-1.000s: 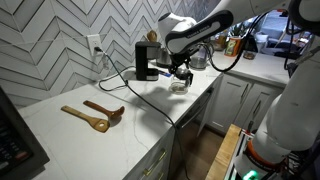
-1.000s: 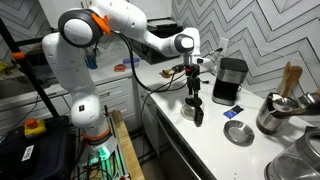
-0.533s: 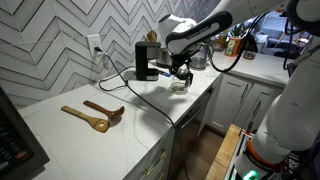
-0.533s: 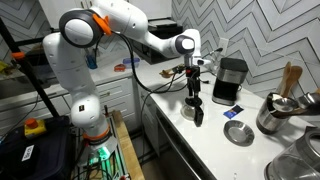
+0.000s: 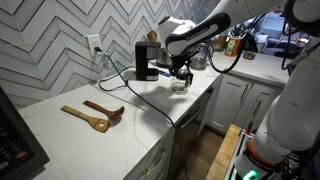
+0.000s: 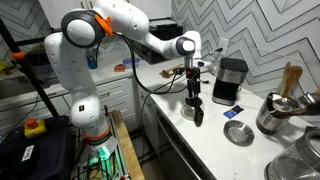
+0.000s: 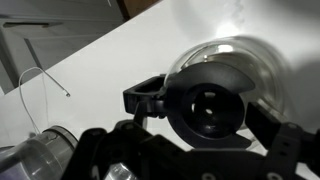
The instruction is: Open the coffee pot
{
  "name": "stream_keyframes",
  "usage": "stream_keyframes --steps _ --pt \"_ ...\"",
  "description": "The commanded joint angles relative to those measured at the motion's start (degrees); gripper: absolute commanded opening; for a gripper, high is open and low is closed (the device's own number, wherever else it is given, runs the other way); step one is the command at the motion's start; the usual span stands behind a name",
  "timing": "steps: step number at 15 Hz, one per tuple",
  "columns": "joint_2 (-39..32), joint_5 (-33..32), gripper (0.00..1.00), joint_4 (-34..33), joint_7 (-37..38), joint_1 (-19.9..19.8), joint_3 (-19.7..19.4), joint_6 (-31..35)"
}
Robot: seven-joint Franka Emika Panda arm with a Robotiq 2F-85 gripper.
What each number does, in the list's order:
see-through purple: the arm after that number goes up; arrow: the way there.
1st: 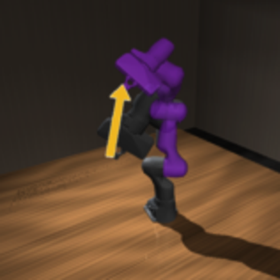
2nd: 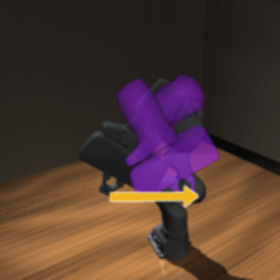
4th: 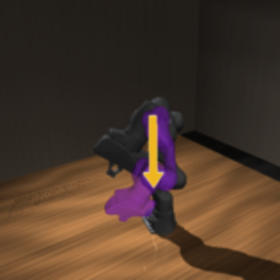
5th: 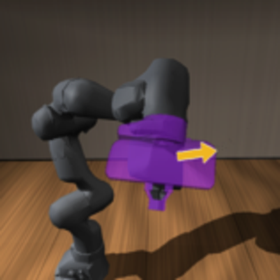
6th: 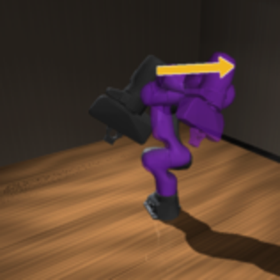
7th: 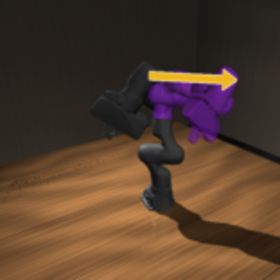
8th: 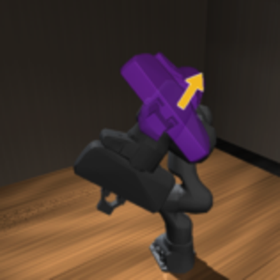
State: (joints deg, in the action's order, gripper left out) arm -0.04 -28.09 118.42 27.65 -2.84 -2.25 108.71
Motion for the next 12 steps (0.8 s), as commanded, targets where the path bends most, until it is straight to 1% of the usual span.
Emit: stream_keyframes --steps 1,7,12 --pt "-0.2 -1.2 1.0 0.5 -0.8 -0.3 -0.5 0.2" --pt "-0.3 -1.4 1.0 0.5 -1.0 -0.4 -0.9 0.3" --pt "-0.3 -0.6 1.0 0.8 -1.9 -0.3 -0.9 1.6"
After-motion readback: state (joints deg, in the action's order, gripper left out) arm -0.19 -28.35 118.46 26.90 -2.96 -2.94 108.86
